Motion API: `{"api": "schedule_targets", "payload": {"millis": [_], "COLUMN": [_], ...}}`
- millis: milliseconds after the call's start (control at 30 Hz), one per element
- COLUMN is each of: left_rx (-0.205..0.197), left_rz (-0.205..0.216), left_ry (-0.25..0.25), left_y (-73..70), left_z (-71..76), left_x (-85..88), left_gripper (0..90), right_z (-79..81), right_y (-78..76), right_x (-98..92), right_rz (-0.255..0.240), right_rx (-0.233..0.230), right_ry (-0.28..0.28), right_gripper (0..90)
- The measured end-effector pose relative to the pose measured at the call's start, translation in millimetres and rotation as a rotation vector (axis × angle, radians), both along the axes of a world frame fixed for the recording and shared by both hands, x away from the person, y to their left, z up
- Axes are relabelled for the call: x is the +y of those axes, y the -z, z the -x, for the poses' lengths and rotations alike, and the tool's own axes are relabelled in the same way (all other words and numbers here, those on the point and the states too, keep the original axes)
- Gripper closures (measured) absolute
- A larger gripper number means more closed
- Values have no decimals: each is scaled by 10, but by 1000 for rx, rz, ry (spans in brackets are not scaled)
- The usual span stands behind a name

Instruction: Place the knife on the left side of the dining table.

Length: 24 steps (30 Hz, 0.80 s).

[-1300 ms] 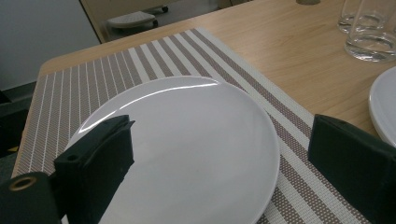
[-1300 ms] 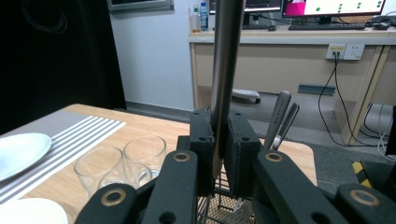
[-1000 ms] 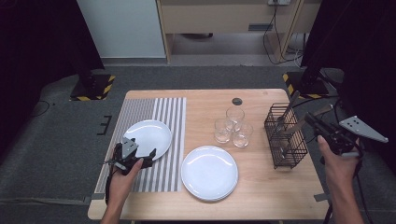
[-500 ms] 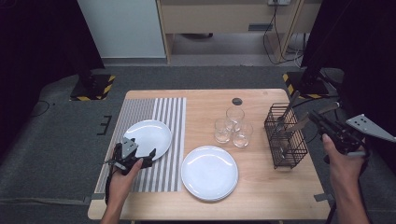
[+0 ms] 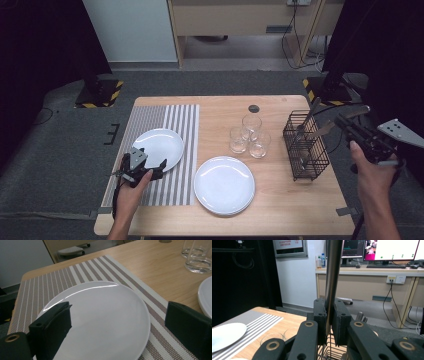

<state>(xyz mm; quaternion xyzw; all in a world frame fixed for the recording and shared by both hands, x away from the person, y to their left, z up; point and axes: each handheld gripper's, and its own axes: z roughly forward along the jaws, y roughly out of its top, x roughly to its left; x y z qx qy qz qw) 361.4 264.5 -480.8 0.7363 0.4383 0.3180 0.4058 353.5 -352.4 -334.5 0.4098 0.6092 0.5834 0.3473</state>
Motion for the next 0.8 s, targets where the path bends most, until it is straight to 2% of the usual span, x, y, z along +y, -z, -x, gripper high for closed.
{"api": "schedule_targets", "payload": {"millis": [400,800], "left_rx": [-3,-4], "left_rz": [2,7], "left_ry": [-1,-5], "left_y": [-5,-9], "left_z": [1,2], "left_x": [2,22], "left_gripper": [62,62], "right_z": [-93,-279], "right_y": [-203,-255], "right_x": [133,324], "right_rz": [32,46], "right_rx": [-8,19], "right_ry": [5,21], "right_gripper": [827,827]}}
